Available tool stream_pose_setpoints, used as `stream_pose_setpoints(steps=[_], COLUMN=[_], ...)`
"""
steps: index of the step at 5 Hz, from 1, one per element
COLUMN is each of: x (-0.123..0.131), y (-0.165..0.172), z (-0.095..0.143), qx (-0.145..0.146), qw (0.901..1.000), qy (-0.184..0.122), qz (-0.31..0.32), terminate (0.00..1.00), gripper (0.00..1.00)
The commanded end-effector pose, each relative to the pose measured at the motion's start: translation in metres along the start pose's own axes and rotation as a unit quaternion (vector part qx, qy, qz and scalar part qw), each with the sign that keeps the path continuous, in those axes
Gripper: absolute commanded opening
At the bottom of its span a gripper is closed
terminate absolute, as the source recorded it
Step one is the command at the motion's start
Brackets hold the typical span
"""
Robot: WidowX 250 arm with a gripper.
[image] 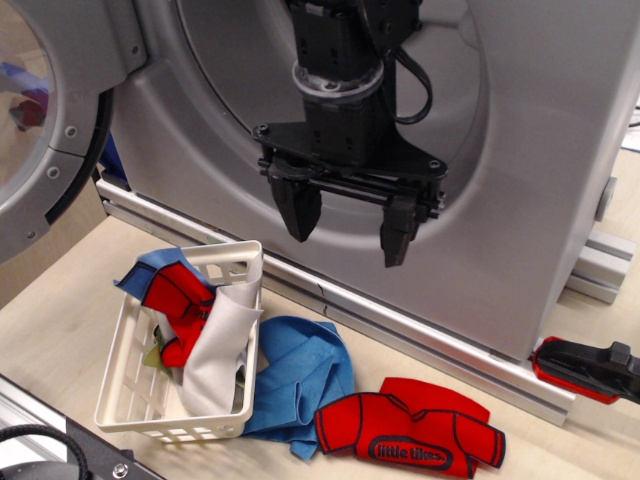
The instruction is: Put clothes in laundry machine
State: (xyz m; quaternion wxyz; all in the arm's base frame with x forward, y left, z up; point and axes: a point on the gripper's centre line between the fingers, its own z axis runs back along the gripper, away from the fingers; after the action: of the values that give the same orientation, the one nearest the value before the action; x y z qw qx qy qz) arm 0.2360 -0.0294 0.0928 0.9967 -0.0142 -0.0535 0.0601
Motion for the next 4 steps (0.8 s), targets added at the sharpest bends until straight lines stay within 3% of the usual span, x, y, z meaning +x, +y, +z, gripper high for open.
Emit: stream_pose_setpoints(steps=[1, 2, 3, 4], x=[0.0, -0.01, -0.008, -0.006], y=[0.0, 0.029, 0.06, 0.093], z=[0.0, 0.006, 0.01, 0.01], qx=[0.0, -0.017, -0.058, -0.039], qw=[1.0, 0.9912, 0.9764, 0.9608], qy=[0.0, 0.051, 0.092, 0.101], qz=[0.0, -0.121, -0.186, -0.255], terminate=[0.0, 0.0, 0.0, 0.0], gripper=[1.0, 1.0, 1.0, 1.0])
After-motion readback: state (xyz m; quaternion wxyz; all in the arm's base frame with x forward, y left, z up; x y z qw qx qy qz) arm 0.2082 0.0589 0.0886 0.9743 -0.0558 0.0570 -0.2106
